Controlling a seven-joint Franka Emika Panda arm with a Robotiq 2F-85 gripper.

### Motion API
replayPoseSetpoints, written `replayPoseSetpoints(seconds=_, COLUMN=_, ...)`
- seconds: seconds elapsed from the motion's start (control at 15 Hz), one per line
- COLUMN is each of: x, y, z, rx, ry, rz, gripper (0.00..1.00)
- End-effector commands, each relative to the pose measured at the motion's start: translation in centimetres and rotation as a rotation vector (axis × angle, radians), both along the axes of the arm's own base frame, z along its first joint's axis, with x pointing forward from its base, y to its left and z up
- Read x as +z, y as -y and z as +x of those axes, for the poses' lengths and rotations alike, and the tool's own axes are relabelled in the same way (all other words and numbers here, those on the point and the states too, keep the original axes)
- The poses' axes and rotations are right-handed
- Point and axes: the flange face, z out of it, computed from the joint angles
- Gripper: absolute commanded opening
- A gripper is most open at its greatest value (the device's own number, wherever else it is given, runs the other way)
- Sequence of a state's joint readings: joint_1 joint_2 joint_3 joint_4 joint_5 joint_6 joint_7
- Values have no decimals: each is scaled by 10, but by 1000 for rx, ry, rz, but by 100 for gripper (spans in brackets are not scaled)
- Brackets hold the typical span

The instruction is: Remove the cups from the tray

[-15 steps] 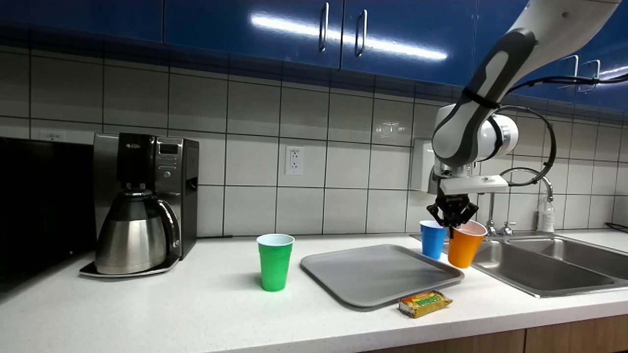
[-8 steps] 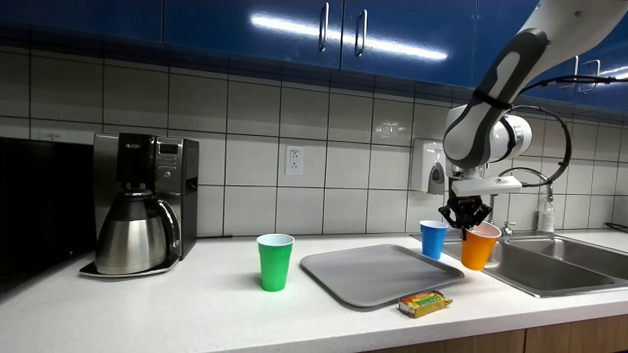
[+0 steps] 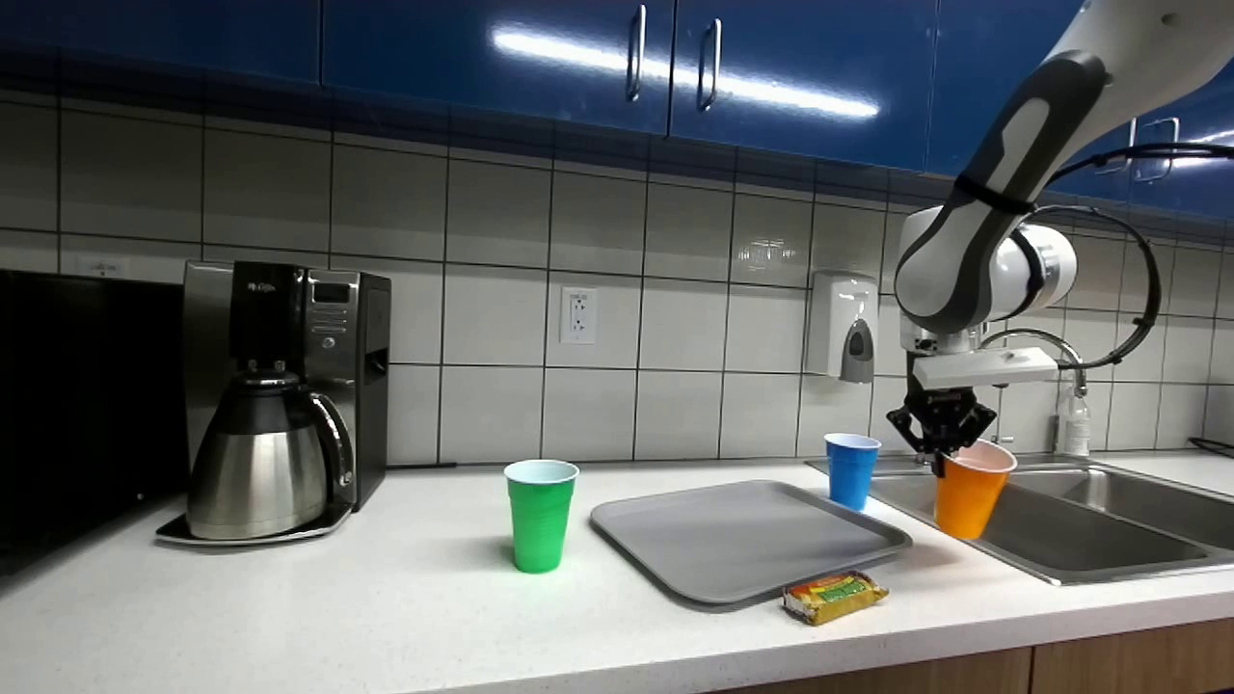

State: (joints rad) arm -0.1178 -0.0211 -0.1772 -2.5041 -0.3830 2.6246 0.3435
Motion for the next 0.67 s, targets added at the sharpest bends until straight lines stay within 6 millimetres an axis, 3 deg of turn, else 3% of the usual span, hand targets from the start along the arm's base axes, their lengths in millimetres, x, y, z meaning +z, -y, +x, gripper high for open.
replayPoseSetpoints(seconds=0.0, x=2, y=5, z=-9, rx=-21, ry=13, rz=-3, gripper=1)
replayPoseSetpoints(seconds=0.6, x=-16, y=6, z=-5, rx=-30, ry=-12, rz=5, gripper=1)
